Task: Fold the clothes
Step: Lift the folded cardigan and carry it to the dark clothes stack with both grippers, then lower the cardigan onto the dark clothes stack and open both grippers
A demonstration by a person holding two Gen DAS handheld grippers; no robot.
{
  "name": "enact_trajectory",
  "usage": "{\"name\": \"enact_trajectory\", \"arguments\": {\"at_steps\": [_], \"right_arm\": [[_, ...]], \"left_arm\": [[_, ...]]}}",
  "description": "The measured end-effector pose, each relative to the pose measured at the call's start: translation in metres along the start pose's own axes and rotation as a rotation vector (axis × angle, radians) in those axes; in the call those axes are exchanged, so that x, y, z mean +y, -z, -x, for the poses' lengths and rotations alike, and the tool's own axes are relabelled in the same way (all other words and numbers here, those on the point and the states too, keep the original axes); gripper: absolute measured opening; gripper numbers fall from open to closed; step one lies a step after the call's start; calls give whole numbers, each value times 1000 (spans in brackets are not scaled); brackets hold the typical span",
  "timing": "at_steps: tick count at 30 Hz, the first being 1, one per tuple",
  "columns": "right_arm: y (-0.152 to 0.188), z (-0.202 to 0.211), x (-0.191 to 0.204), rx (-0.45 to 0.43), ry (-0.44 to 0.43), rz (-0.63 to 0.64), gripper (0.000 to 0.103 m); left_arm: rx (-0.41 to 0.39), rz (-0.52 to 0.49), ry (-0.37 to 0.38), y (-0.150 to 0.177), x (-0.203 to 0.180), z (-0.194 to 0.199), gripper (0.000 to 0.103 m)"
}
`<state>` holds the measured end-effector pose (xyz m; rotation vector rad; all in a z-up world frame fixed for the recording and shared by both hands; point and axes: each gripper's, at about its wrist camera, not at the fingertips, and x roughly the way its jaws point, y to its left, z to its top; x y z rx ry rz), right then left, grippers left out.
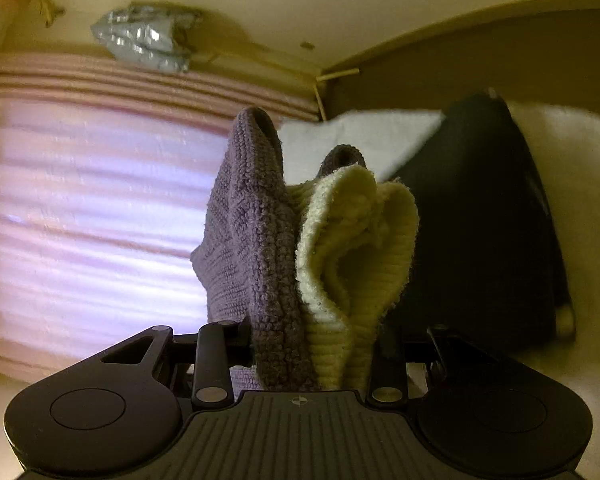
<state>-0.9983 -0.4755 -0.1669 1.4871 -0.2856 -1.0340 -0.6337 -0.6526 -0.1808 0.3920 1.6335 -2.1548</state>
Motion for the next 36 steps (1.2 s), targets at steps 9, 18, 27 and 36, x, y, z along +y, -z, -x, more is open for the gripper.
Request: {"name": "enact_trajectory", "arguments": {"at_steps": [9, 18, 27, 36], "right_arm": [[-60, -32, -42, 9, -48, -91, 37], [-60, -61, -108, 71, 54, -221, 38], [-40, -45, -71, -121, 359, 29, 59], [56, -28, 3, -286, 548, 489, 58]], "left_arm": [[23, -20, -74, -50, -6, -55, 26], [94, 60, -170, -37, 58, -81, 26], [-25, -45, -290, -46, 50, -44, 29], [-2, -494, -333, 29, -47, -15, 22]]}}
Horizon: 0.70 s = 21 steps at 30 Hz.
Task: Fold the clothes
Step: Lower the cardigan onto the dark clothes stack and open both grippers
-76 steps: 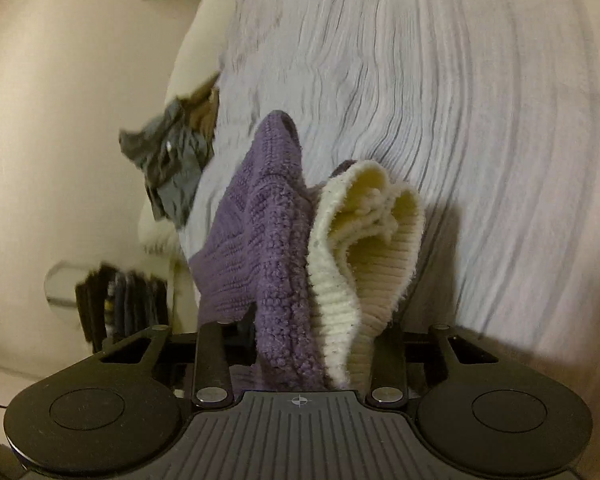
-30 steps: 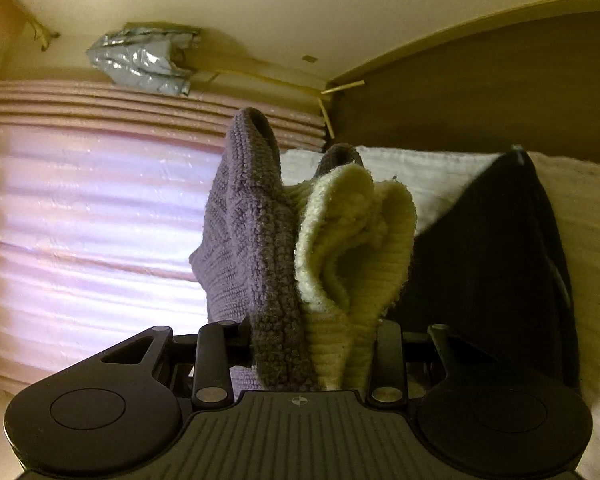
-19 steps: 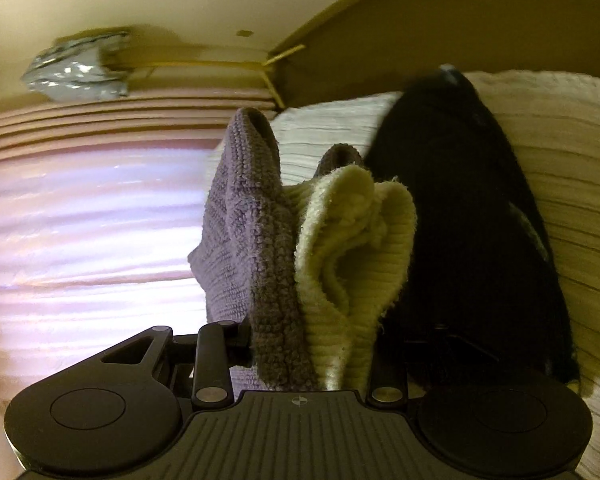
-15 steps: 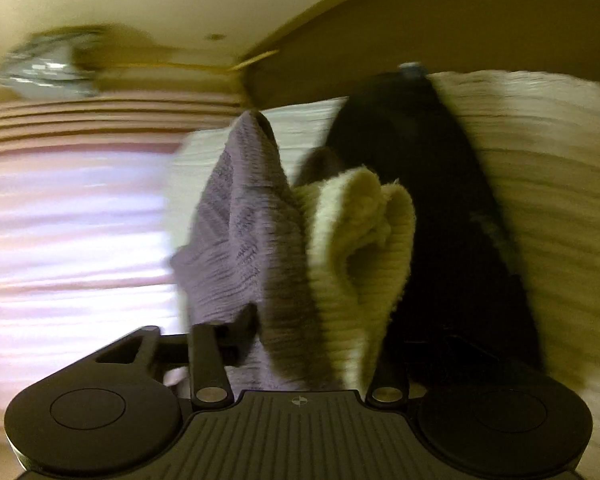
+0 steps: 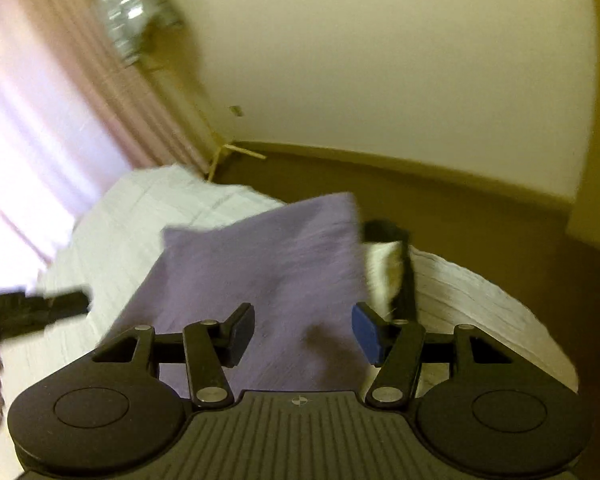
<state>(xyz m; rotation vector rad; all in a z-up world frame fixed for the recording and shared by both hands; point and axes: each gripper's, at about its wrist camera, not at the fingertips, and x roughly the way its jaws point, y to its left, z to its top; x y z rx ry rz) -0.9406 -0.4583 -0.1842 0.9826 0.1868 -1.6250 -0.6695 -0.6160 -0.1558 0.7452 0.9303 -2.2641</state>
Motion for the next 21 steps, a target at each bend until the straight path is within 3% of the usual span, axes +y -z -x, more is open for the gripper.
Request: {"name": "enact_trajectory", "arguments": {"at_steps": [6, 8, 14, 21], "right_arm": [[29, -30, 41, -11, 61, 108, 58], [44, -45, 44, -6, 75, 151, 58], [68, -59, 45, -26, 96, 245, 58], [44, -57, 43, -21, 86, 203, 59]], "left_arm": [[74, -145, -153, 43, -11, -34, 10], [90, -118, -179, 50, 0, -41, 9], [50, -67, -187, 69, 22, -51, 3], [-34, -38, -171, 55, 12, -34, 3]]}}
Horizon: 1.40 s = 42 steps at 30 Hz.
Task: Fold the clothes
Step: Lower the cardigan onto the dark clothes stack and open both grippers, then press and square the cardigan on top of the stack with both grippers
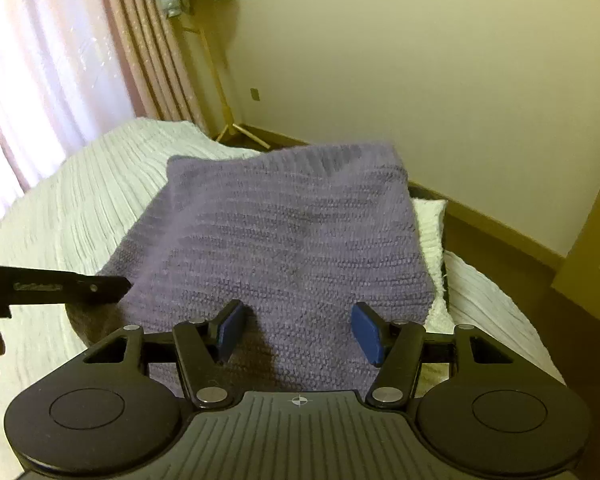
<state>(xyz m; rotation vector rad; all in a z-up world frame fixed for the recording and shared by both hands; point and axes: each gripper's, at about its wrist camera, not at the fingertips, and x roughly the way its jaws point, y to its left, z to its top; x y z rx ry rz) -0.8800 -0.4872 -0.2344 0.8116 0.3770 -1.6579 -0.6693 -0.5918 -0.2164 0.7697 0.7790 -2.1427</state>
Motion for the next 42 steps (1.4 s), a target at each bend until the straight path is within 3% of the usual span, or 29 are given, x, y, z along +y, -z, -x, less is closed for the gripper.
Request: {"name": "enact_trajectory", "arguments": {"at_steps": [6, 10, 14, 17, 20, 22, 25, 30, 34, 37, 42], "right_arm": [[-6, 42, -6, -18, -10, -8, 58], [2, 41, -7, 13, 7, 15, 59], [9, 28, -7, 37, 25, 16, 58], [5, 32, -5, 61, 36, 14, 59], [-2, 41, -9, 59, 49, -16, 58], [-8, 47, -13, 40, 56, -34, 58], [-16, 49, -16, 17, 62, -30, 59], [-20, 36, -10, 17, 63, 0, 58], [-12, 12, -5, 80, 63, 83, 58], [-9, -11, -6, 150, 66, 106, 58], [-37, -13, -7, 226, 55, 95, 58]], "left_arm": [[-28, 42, -4, 11, 7, 43, 3], [-3, 69, -19, 19, 18, 27, 3], [54, 76, -56, 15, 19, 15, 3], [142, 82, -140, 15, 18, 15, 2], [69, 103, -88, 7, 13, 41, 2], [17, 62, -54, -3, 1, 52, 3], [-1, -3, 18, -15, -18, 47, 3], [71, -93, 68, -15, -48, 7, 4], [145, -161, 8, 1, -54, -30, 3], [177, -116, 14, 0, -52, -39, 3], [208, -92, 20, -22, -57, -26, 2]]}}
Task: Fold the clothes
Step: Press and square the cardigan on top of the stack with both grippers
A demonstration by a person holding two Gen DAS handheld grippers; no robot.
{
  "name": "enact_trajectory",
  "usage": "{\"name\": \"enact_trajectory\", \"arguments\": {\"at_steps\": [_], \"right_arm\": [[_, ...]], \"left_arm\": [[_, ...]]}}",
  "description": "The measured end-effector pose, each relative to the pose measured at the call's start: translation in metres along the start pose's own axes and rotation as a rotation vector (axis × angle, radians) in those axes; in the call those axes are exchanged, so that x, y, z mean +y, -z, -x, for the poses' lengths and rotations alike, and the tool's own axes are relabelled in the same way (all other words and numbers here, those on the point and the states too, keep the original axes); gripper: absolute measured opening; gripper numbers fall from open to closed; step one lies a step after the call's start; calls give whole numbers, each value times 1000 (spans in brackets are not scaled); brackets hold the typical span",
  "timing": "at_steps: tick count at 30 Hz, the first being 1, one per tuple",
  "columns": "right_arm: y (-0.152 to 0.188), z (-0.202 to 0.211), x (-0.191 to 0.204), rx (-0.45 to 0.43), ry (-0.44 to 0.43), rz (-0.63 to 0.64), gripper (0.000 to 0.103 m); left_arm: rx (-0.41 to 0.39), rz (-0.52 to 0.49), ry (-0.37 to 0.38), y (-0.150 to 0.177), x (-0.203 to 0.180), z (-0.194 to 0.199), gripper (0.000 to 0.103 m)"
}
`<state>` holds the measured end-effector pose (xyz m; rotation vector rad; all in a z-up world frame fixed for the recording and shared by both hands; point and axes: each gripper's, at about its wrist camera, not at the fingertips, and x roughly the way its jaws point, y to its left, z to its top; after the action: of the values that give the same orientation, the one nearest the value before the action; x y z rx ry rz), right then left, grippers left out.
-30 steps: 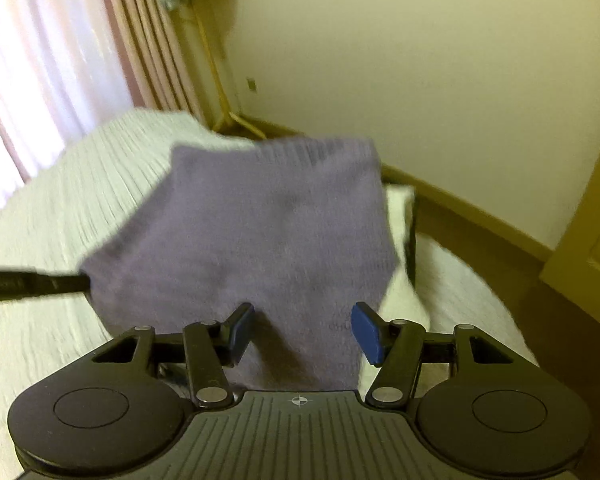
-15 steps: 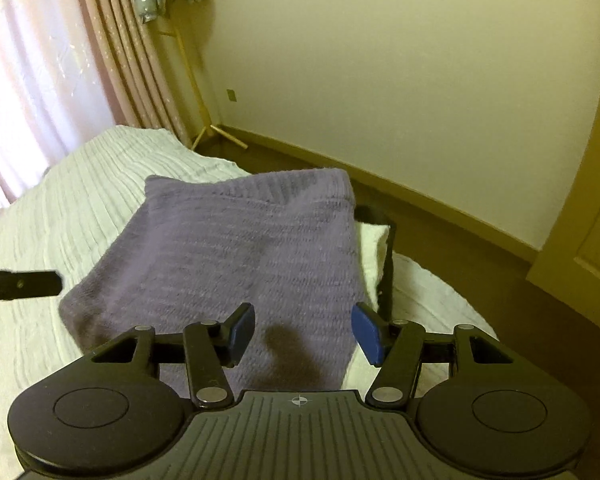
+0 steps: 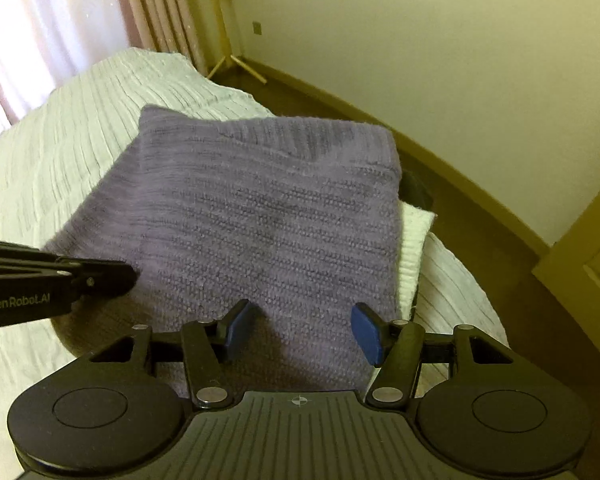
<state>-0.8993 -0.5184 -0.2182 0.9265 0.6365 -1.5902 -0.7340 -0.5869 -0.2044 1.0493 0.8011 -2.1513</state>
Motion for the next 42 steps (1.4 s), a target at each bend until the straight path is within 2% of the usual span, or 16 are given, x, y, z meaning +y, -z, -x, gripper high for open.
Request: {"name": "enact_trajectory", "arguments": {"at_steps": [2, 5, 7, 10, 13, 16, 19, 22, 26, 29, 31, 35, 39, 42], "right_arm": [[-9, 15, -2, -47, -9, -19, 55], [-26, 26, -2, -141, -30, -34, 55], [-35, 17, -1, -173, -44, -35, 55], [-45, -5, 0, -200, -23, -26, 55], [-47, -37, 4, -126, 10, 23, 55], [-47, -52, 13, -83, 41, 93, 55], [-51, -44, 7, -70, 27, 63, 55], [-45, -11, 3, -131, -14, 6, 54], [-17, 23, 7, -124, -45, 15, 54], [6, 38, 11, -98, -54, 23, 54], [15, 24, 17, -39, -54, 36, 54], [10, -8, 22, 4, -45, 76, 54], [2, 15, 15, 16, -69, 14, 55], [23, 58, 14, -50, -94, -58, 55]], "left_arm": [[-41, -3, 3, -14, -4, 9, 3], [-79, -17, 35, -36, -6, 7, 3], [-89, -28, 57, -50, -7, -3, 3], [-58, -50, 29, -53, -2, -33, 3], [-28, -70, -1, -51, 3, -62, 4], [-26, -53, -28, -48, 1, -69, 3], [-24, -88, -61, -49, -13, -54, 3], [-60, -39, -30, -45, -13, -18, 3], [-63, -8, -5, -16, -17, 20, 3], [-30, -15, -30, 3, -21, 18, 3], [-16, -17, -57, 8, -21, 5, 3], [-2, -34, -109, 11, -25, -12, 3], [-23, -30, -119, 12, -31, 15, 3], [-65, -20, -140, 26, -31, 52, 5]]}}
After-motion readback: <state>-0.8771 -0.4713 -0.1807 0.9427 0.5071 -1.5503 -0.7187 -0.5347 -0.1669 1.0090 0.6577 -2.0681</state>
